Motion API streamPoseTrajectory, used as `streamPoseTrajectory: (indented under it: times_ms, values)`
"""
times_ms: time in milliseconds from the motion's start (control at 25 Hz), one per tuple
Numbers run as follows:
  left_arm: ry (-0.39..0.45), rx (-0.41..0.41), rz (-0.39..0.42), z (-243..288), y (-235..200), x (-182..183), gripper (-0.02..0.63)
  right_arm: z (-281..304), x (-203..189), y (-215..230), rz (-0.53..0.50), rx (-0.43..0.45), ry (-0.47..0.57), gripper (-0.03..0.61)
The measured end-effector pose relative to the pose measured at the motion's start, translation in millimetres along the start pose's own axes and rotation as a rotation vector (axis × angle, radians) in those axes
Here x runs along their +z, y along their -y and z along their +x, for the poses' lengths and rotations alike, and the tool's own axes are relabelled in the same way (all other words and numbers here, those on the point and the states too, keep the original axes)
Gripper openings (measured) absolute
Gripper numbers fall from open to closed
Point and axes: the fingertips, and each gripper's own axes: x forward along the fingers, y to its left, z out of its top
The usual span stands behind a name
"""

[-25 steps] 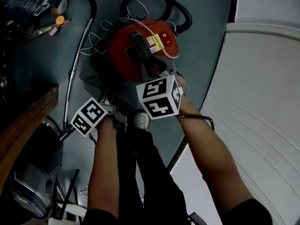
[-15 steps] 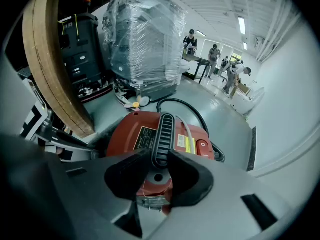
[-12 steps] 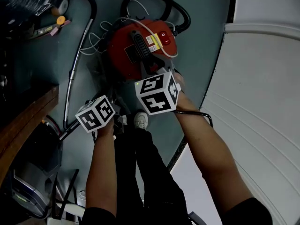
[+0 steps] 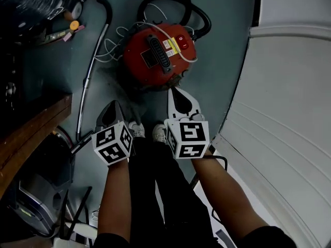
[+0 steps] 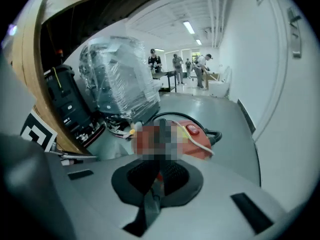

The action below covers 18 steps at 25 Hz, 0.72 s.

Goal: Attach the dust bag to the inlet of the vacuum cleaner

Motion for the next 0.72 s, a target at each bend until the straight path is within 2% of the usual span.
streamPoseTrajectory:
  times_ms: [120, 280, 400, 560, 720]
  values:
    - [0.088, 0.001, 0.068, -27, 14, 20, 0.000, -33, -11, 8, 0.065, -0.006, -0.022, -0.002]
    - [0.150, -0.080, 0.077, -71, 57, 55, 0.000, -83, 16, 13, 0.075, -0.017, 0.007, -0.002]
    - [0.164, -0.145, 0.103, -123, 97, 88, 0.000, -133, 54, 5, 0.118, -0.016, 0.051, -0.002]
    - [0.190, -0.229, 0.171, -217, 155, 139, 0.000, -213, 118, -22, 0.113, 0.008, 0.113, -0.002]
    - [0.307, -0.283, 0.273, -293, 201, 216, 0.000, -277, 202, -41, 0.126, 0.056, 0.246, -0.002]
